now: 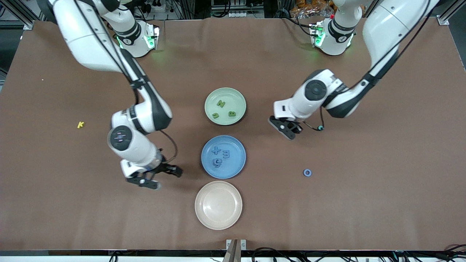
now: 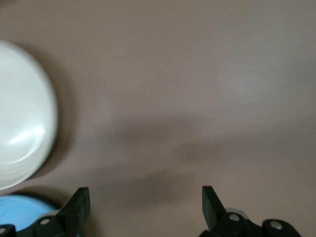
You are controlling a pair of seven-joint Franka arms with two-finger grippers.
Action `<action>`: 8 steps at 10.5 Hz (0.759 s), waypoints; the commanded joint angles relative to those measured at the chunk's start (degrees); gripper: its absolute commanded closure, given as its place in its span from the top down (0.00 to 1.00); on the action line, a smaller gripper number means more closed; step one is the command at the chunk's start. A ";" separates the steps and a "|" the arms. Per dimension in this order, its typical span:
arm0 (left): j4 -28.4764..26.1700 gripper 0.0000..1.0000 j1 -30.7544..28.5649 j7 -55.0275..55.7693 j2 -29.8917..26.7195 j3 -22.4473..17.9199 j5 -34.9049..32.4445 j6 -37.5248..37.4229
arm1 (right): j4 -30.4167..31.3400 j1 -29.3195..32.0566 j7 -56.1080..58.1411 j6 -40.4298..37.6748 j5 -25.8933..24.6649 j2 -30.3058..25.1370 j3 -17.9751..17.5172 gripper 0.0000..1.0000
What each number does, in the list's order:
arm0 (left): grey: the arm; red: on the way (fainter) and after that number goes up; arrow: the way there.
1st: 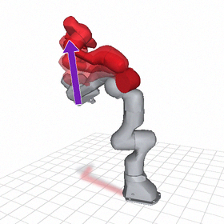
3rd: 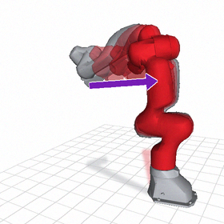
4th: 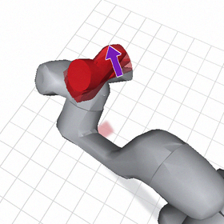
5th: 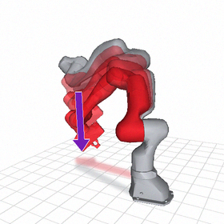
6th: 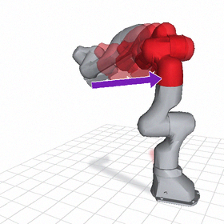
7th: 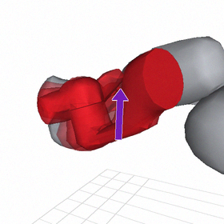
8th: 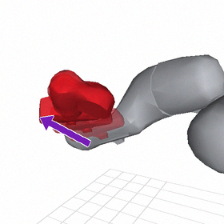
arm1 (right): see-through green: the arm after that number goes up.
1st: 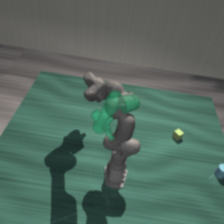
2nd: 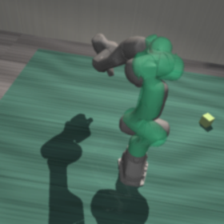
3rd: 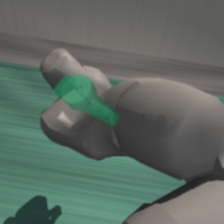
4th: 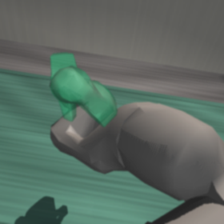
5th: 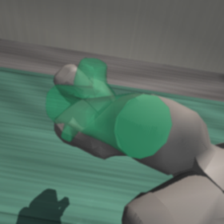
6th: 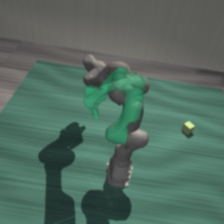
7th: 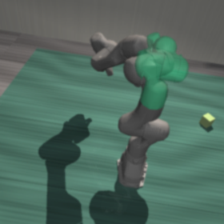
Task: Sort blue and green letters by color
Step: 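Place the G and q on blue and green plates with both grippers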
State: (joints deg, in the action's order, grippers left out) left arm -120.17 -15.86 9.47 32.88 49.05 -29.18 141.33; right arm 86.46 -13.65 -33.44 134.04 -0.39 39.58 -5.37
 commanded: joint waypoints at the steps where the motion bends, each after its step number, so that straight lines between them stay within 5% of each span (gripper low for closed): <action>1: 4.05 0.00 12.83 29.80 -0.71 -0.27 0.53 -1.24 | 8.55 10.62 10.45 -6.12 -3.13 -8.81 -1.23 1.00; 4: 11.60 0.00 25.04 50.67 3.58 -1.05 0.53 -1.24 | 8.55 19.07 25.40 -12.72 -3.31 -14.25 -1.05 1.00; 6: 14.34 0.10 32.62 56.87 4.21 -6.74 0.35 -1.24 | 8.64 20.59 27.81 -18.87 -3.39 -19.17 0.52 1.00; 7: 15.05 0.67 34.74 56.97 4.30 -9.12 0.53 -1.24 | 8.46 20.59 27.81 -23.25 -3.48 -22.15 1.49 1.00; 8: 15.23 1.00 35.02 56.71 4.30 -10.28 0.35 -1.24 | 8.46 20.68 27.72 -27.21 -4.18 -25.23 1.59 1.00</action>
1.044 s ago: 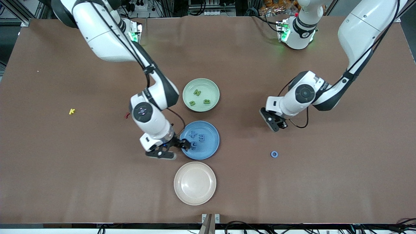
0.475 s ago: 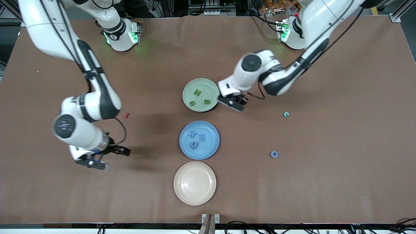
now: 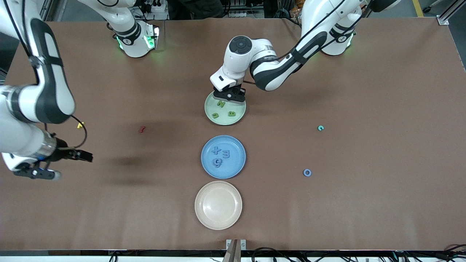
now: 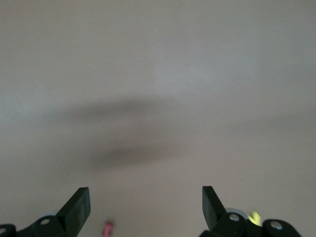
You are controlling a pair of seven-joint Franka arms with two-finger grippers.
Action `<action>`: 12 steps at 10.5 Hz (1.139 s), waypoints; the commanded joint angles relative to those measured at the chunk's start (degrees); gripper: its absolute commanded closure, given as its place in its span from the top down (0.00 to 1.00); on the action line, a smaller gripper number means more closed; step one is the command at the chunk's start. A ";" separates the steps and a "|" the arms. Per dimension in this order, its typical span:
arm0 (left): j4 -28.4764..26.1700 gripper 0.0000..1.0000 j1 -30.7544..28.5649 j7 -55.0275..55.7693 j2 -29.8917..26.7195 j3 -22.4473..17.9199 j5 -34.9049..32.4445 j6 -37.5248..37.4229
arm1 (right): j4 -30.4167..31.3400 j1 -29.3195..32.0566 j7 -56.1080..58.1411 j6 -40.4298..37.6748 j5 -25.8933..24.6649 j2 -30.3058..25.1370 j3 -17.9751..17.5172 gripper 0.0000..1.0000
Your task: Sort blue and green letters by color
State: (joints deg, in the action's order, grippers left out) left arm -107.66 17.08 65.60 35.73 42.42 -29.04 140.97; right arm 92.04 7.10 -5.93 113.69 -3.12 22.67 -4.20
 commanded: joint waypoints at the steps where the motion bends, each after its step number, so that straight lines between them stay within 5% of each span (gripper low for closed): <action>1: 2.72 1.00 1.29 -0.03 1.28 -3.84 -0.40 -0.87 | 2.71 -0.06 0.21 -11.00 -2.49 -11.30 0.43 1.00; 4: 6.13 1.00 -1.34 -3.71 -1.88 -6.30 -0.58 -3.31 | 1.92 0.11 0.30 -20.06 -2.51 -19.74 0.69 1.00; 7: 22.54 1.00 -4.06 -17.56 -2.41 -6.39 -0.49 -25.58 | -4.39 -0.24 -0.57 -30.34 1.25 -23.28 0.25 1.00; 9: 23.90 1.00 -11.24 -26.54 -7.05 -5.78 0.65 -30.04 | -4.50 0.02 -2.93 -30.46 5.57 -25.82 0.34 1.00; 12: 23.81 1.00 -22.23 -29.74 -14.44 -5.86 7.85 -32.67 | -3.27 -0.33 -2.95 -28.02 5.50 -26.10 0.34 1.00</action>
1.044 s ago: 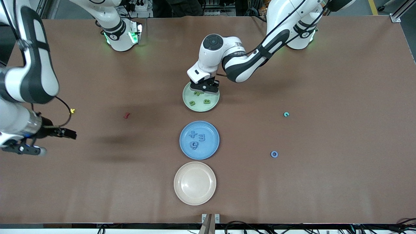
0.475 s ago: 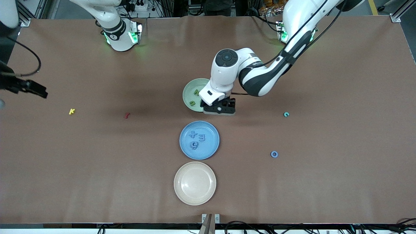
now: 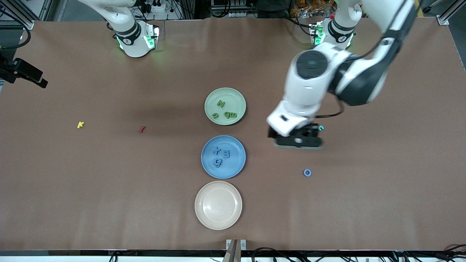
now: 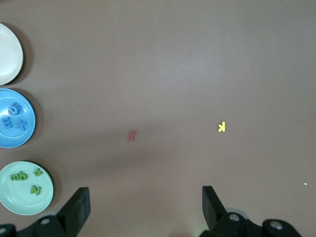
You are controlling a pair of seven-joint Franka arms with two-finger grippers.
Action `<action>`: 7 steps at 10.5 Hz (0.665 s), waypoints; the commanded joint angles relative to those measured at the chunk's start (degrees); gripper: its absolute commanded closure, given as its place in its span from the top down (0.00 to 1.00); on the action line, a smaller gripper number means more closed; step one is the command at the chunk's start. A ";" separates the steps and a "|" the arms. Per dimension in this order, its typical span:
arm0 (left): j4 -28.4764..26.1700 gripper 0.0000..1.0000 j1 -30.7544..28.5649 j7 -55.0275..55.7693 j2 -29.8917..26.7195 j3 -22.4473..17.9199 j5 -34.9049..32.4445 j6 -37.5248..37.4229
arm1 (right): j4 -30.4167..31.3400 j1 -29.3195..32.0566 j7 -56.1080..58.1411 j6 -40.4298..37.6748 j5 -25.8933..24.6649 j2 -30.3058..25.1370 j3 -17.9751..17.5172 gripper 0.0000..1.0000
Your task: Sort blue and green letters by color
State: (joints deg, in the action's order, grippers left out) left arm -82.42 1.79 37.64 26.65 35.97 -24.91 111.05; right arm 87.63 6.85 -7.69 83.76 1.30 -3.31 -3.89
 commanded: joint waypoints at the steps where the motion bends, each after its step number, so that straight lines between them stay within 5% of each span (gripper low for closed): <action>1: -1.43 1.00 -8.54 -2.82 -6.86 0.59 3.73 -4.51 | 0.97 -0.78 -1.18 4.11 0.81 1.88 0.11 1.00; 5: -1.25 1.00 -14.68 -9.41 -10.56 1.20 4.69 -9.18 | 0.53 -0.18 -1.18 7.65 0.28 3.84 0.72 1.00; 7: -1.25 1.00 -14.80 -18.78 -12.76 -2.63 11.25 -9.18 | 0.35 -0.44 -1.01 6.95 0.37 3.49 2.13 1.00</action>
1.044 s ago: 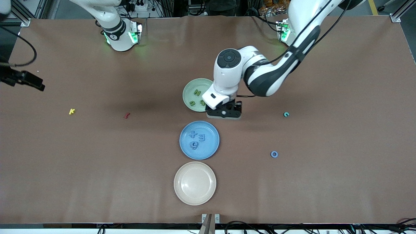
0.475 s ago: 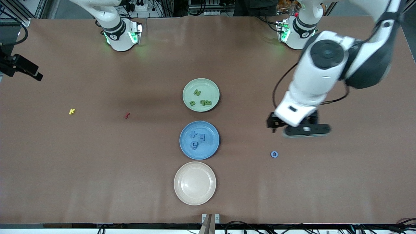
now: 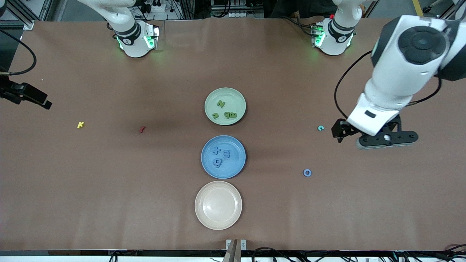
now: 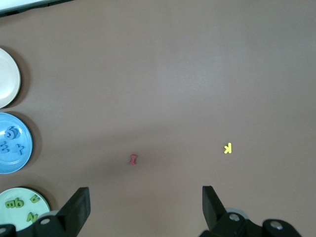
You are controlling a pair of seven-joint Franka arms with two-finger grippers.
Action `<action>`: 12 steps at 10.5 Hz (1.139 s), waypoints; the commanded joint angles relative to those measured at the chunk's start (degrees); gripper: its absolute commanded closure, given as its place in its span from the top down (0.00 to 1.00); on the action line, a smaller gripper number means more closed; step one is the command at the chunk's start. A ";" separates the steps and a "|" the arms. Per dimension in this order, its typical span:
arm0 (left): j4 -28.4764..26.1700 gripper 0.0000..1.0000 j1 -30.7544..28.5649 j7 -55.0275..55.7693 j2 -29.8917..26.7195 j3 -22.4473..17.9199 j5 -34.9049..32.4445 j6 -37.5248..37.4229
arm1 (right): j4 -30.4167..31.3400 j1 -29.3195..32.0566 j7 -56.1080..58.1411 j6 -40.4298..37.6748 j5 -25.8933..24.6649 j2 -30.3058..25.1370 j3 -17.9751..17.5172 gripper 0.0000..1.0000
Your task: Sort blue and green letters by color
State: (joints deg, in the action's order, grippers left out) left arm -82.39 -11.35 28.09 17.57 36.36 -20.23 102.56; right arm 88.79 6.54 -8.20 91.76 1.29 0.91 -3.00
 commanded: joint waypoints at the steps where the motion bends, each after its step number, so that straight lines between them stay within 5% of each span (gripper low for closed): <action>1: -1.55 1.00 -0.43 -13.63 -5.95 -8.36 11.22 -0.70 | -0.90 -0.13 -0.51 -1.23 0.38 -0.74 1.42 1.00; 6: -5.66 1.00 7.57 -22.25 -13.25 -26.06 20.57 -5.88 | -1.59 -0.04 0.02 -1.14 0.29 -0.74 1.25 1.00; 12: -11.20 1.00 7.31 -25.45 -19.93 -29.15 21.91 -5.62 | -1.42 -1.27 3.79 -1.49 -2.70 -0.65 0.89 1.00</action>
State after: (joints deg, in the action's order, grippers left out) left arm -89.53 -4.45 3.87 2.47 8.18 0.82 96.55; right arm 87.65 5.92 -6.60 91.14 0.23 0.51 -1.93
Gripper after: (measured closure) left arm 0.000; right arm 0.000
